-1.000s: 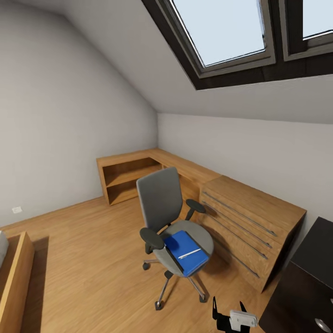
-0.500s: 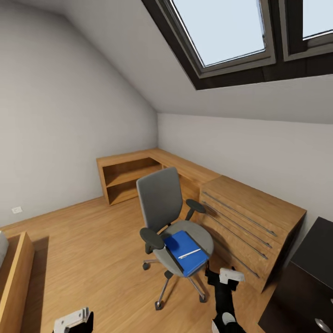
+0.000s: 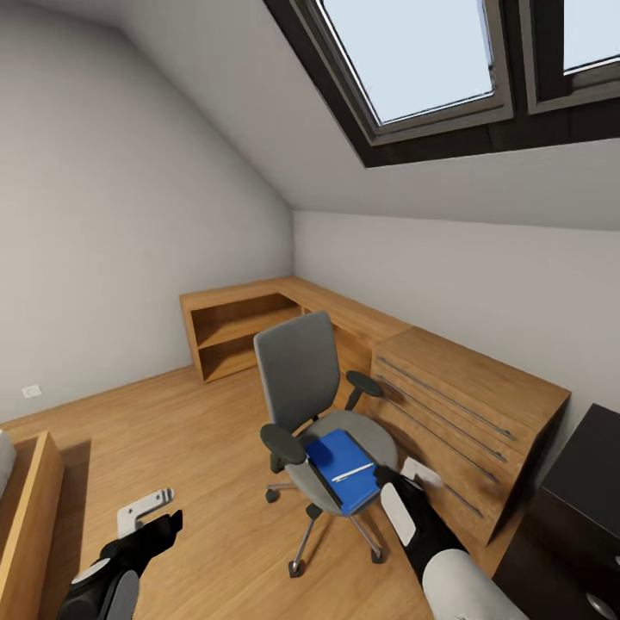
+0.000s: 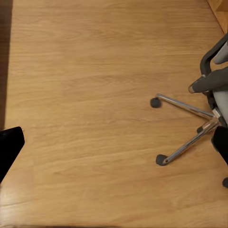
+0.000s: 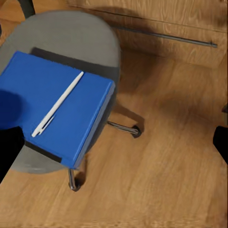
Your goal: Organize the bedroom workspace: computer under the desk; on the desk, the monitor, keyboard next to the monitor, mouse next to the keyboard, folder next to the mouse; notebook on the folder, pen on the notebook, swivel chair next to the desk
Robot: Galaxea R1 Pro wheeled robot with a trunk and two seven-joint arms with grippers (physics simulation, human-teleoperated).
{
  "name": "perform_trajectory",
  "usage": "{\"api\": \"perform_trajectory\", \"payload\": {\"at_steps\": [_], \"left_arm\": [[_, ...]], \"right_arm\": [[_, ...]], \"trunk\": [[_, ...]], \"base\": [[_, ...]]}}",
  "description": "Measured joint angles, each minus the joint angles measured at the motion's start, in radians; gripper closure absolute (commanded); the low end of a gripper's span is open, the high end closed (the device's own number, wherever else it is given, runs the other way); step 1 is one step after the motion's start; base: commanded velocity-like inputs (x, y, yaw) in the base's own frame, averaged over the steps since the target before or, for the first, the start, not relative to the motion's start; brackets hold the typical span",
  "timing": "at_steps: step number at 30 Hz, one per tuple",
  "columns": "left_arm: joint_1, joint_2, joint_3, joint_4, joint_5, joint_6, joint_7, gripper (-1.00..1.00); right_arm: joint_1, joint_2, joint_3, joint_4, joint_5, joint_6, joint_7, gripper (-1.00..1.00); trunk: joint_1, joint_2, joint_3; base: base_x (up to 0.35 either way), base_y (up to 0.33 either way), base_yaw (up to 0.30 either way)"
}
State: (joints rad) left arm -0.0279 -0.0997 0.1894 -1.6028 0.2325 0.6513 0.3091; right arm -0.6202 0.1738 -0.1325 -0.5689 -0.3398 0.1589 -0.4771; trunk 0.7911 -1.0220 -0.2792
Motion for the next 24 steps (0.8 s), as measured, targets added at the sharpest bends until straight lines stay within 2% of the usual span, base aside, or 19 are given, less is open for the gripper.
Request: {"api": "perform_trajectory", "payload": {"at_steps": [2,8,14,16,20,24], "left_arm": [[-0.003,0.0,0.003,0.001,0.003,0.003,0.009,-1.0],[-0.005,0.0,0.009,0.002,0.006,0.006,0.015,-1.0],[-0.005,0.001,0.011,0.001,0.007,0.006,0.017,-1.0],[-0.005,0.001,0.012,0.001,0.007,0.006,0.017,-1.0],[-0.005,0.001,0.023,0.001,0.007,0.006,0.018,-1.0],[-0.005,0.001,0.042,0.001,0.007,0.006,0.018,-1.0]], "right_arm": [[-0.003,0.0,0.003,0.009,-0.012,0.01,-0.046,-1.0],[-0.006,0.0,0.002,0.021,-0.043,0.016,-0.085,-1.0],[-0.007,0.0,0.002,0.025,-0.153,0.015,-0.107,-1.0],[-0.007,0.0,0.003,0.025,-0.168,0.013,-0.125,-1.0],[-0.007,0.0,0.004,0.025,-0.188,0.007,-0.2,-1.0],[-0.007,0.0,0.006,0.025,-0.201,-0.026,-0.316,-1.0]], "trunk": [[0.0,0.0,0.0],[0.0,0.0,0.0],[0.0,0.0,0.0],[0.0,0.0,0.0],[0.0,0.0,0.0],[0.0,0.0,0.0]], "base": [[0.0,0.0,0.0],[0.0,0.0,0.0],[0.0,0.0,0.0],[0.0,0.0,0.0],[0.0,0.0,0.0],[0.0,0.0,0.0]]}}
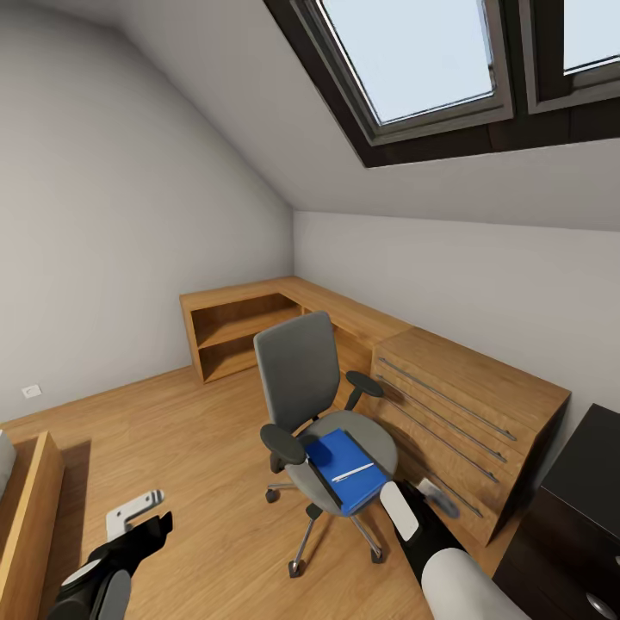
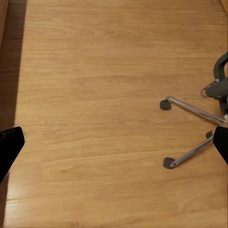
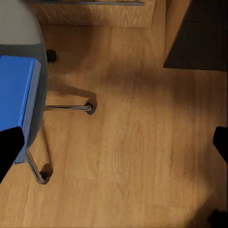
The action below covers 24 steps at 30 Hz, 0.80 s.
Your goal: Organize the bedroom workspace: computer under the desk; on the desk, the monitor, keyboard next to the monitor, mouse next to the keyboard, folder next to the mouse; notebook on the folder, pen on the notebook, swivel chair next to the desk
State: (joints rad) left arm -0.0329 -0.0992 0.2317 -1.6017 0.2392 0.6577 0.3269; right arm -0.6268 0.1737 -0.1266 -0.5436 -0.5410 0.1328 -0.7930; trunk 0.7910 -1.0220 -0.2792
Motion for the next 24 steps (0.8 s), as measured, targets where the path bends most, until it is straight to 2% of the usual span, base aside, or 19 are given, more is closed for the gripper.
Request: {"api": "perform_trajectory", "payload": {"at_steps": [3,7,13,24], "left_arm": [[0.0,0.0,0.013,0.0,0.0,0.0,-0.001,-1.0],[0.0,0.0,0.03,-0.001,0.0,0.0,-0.001,-1.0],[0.0,0.0,0.043,-0.002,0.0,0.0,-0.001,-1.0],[0.0,0.0,0.048,-0.002,0.0,-0.001,-0.002,-1.0]], "right_arm": [[0.0,0.0,0.002,-0.001,-0.003,-0.054,-0.068,-1.0],[0.0,0.0,0.001,-0.002,-0.004,-0.072,-0.088,-1.0],[0.0,0.0,0.001,-0.002,-0.003,-0.077,-0.091,-1.0],[0.0,0.0,0.001,-0.002,-0.003,-0.077,-0.089,-1.0]], "trunk": [[0.0,0.0,0.0],[0.0,0.0,0.0],[0.0,0.0,0.0],[0.0,0.0,0.0]], "base": [[0.0,0.0,0.0],[0.0,0.0,0.027],[0.0,0.0,0.19],[0.0,0.0,0.27]]}}
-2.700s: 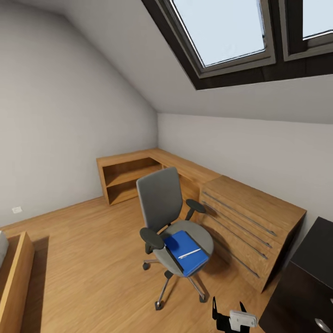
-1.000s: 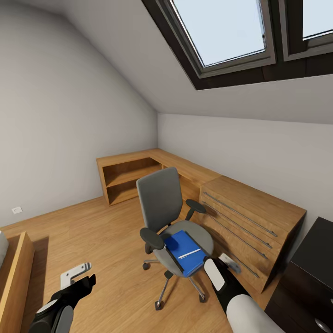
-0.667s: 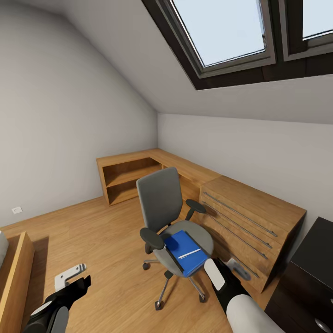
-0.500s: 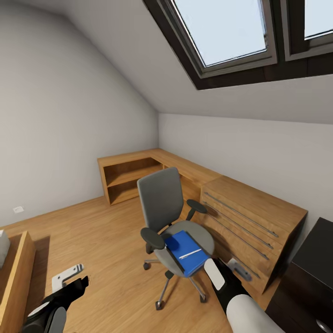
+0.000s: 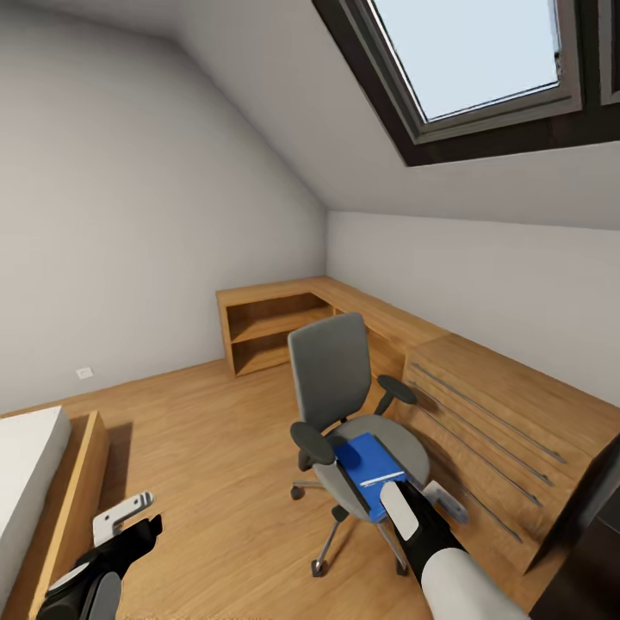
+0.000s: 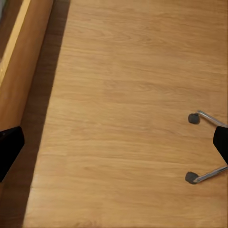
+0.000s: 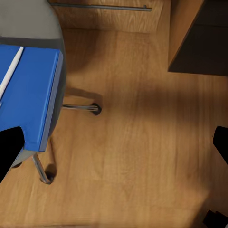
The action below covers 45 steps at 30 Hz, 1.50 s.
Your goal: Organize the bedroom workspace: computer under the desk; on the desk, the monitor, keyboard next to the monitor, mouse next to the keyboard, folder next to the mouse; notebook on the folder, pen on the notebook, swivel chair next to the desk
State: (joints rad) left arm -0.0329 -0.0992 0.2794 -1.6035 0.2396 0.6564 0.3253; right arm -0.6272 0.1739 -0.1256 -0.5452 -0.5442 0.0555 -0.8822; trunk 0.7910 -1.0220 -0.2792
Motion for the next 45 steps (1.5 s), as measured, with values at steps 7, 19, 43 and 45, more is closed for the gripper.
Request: {"api": "perform_trajectory", "payload": {"at_steps": [7,19,43,45], "left_arm": [[0.0,0.0,0.001,0.0,0.0,0.0,0.0,-1.0],[0.0,0.0,0.001,0.0,0.0,0.001,0.0,-1.0],[0.0,0.0,-0.002,0.003,0.0,0.0,-0.001,-1.0],[0.0,0.0,-0.002,0.003,0.0,0.0,-0.001,-1.0]], "right_arm": [[0.0,0.0,0.0,0.0,0.0,0.0,0.0,-1.0],[0.0,0.0,0.0,0.0,0.0,0.0,0.002,-1.0],[0.0,0.0,0.0,-0.002,0.001,-0.001,0.052,-1.0],[0.0,0.0,0.0,-0.002,0.001,-0.001,0.052,-1.0]], "trunk": [[0.0,0.0,0.0],[0.0,0.0,0.0],[0.0,0.0,0.0],[0.0,0.0,0.0]], "base": [[0.0,0.0,0.277],[0.0,0.0,0.273],[0.119,0.0,0.03],[0.004,0.0,0.0]]}}
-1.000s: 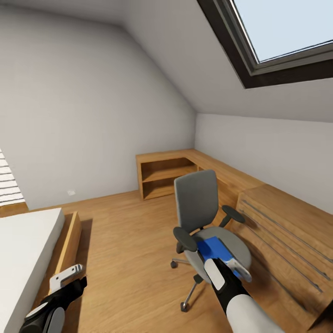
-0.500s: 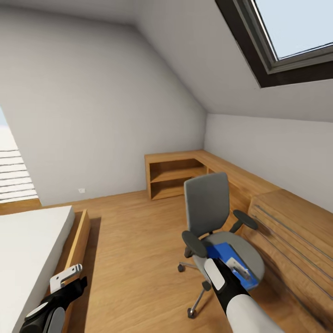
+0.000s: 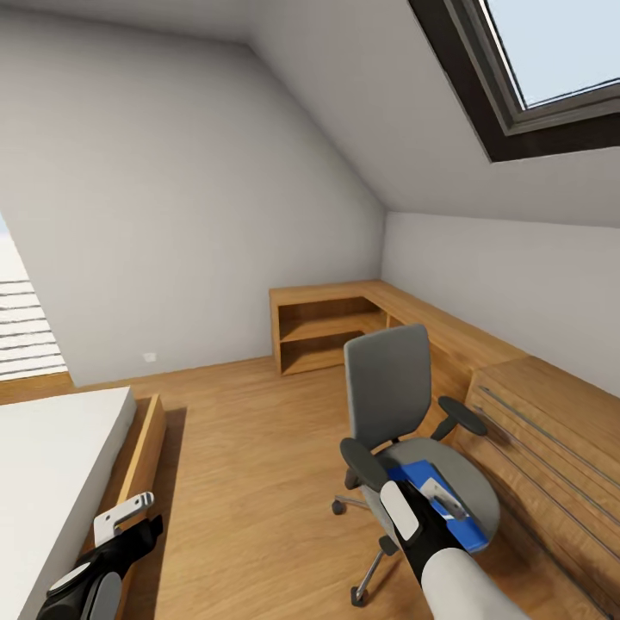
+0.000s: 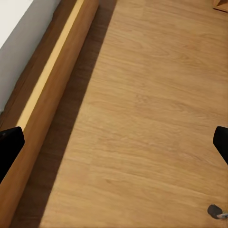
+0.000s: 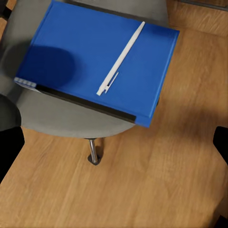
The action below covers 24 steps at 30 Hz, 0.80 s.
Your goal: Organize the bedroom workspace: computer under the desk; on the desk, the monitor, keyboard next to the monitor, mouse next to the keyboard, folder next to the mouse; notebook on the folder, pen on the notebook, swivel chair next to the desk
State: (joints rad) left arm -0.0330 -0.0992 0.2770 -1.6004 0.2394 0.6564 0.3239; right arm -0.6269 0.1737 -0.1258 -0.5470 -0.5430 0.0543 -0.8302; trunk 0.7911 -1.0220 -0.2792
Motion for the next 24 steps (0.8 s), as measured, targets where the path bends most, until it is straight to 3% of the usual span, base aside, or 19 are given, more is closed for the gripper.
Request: {"api": "perform_trajectory", "payload": {"at_steps": [6,16,24], "left_arm": [[-0.001,0.0,0.0,0.0,0.0,0.0,-0.001,-1.0],[0.0,0.0,0.0,0.0,0.002,0.001,-0.006,-1.0],[0.0,0.0,0.0,0.0,0.002,0.001,-0.006,-1.0]], "right_arm": [[0.0,0.0,-0.004,0.0,0.0,0.0,0.0,-1.0],[0.0,0.0,-0.008,0.0,0.0,-0.001,0.0,-1.0],[0.0,0.0,-0.01,-0.001,0.0,-0.003,0.001,-1.0]], "trunk": [[0.0,0.0,0.0],[0.0,0.0,0.0],[0.0,0.0,0.0]], "base": [[0.002,0.0,0.0],[0.262,0.0,0.0],[0.057,0.0,0.0]]}}
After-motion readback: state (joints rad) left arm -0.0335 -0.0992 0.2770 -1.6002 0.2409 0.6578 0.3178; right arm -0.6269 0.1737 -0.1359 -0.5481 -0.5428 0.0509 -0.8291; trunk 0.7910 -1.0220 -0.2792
